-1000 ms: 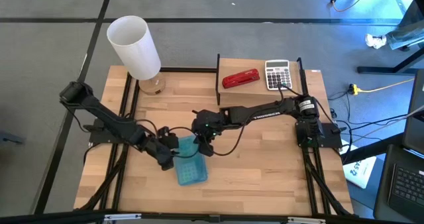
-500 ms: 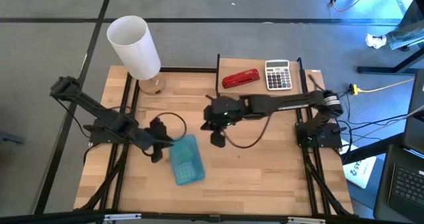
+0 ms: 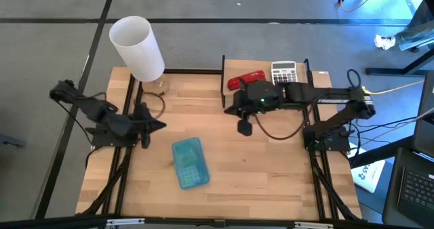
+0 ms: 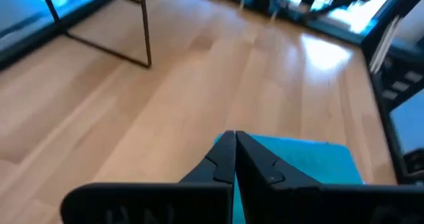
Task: Pack school essentials
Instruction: Return to Home Position
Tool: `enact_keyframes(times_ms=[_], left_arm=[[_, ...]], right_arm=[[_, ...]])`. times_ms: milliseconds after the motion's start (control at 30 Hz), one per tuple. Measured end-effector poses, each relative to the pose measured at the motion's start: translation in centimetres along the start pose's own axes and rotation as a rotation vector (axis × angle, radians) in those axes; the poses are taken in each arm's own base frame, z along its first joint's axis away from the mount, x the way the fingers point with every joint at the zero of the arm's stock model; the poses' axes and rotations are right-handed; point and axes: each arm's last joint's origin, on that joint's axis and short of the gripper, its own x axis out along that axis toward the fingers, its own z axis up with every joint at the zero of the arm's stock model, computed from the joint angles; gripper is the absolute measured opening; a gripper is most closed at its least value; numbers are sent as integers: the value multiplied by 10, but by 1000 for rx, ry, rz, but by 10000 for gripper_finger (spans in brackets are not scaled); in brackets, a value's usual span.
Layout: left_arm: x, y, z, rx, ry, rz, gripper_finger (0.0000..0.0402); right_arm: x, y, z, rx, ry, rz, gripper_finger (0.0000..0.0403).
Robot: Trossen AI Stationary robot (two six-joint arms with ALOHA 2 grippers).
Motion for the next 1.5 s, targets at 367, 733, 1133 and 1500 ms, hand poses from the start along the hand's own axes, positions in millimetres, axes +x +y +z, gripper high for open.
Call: enact_keyframes(times_ms=[367,733,1133,1500], left_arm=[[-39,30,7,-15,-196,-57,1],[-75,65,3,-19,-397,-109,0],[-64,70,-12,-1,-392,-23,0],[-42,64,-30,-16,-343,-2,0]], right_arm=[[-52,-17,-59,86,-290,218,0],[-78,-23,-124,62,-547,309,2],[-85,-33,-187,99,-785,273,2],[-89,-37,-233,140,-911,217,4]])
